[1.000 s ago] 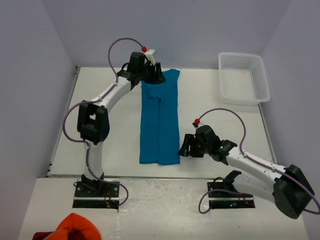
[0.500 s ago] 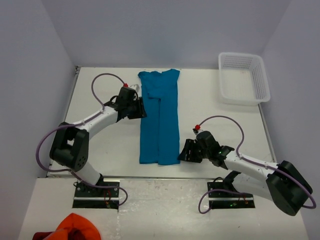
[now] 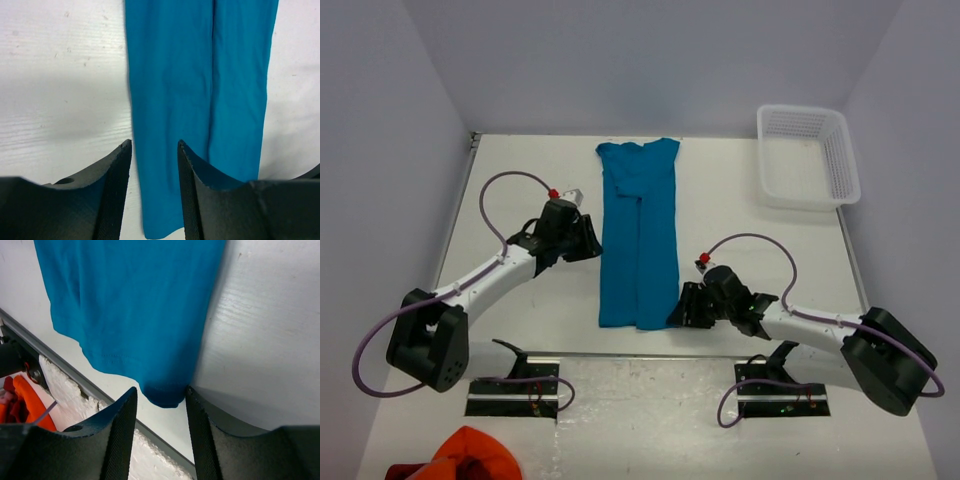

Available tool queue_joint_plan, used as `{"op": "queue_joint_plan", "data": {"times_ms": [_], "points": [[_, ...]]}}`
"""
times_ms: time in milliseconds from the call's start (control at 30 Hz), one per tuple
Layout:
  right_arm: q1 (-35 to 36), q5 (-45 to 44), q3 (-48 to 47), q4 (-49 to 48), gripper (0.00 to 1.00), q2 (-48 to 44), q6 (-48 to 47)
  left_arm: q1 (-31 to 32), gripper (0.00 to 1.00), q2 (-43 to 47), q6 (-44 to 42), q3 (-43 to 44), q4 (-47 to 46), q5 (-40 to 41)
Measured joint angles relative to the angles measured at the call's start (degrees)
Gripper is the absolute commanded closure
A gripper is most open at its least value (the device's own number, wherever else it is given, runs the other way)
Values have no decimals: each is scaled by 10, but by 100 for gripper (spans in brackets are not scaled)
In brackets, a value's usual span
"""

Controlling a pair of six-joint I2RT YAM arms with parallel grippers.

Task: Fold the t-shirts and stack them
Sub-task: Rotate the tshirt 90 degrees, then grab the bottom of the folded rectangular tshirt with both arms

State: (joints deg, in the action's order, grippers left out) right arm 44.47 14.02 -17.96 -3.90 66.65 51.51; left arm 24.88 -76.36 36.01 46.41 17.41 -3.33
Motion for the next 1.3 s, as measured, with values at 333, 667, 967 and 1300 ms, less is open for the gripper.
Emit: {"op": "queue_joint_plan", "data": {"times_ms": [333, 667, 967, 1300], "points": [[9, -10, 3, 0, 80, 12, 10, 7, 54, 31, 15, -72, 0, 6], [9, -16, 2, 3, 100, 21, 9, 36, 44, 91, 34, -144, -4, -10], [9, -17, -2, 3, 100, 25, 10, 57, 38, 165, 64, -210, -5, -31], [9, -22, -2, 5, 100, 23, 9, 89, 43, 180, 99, -254, -19, -43]]}}
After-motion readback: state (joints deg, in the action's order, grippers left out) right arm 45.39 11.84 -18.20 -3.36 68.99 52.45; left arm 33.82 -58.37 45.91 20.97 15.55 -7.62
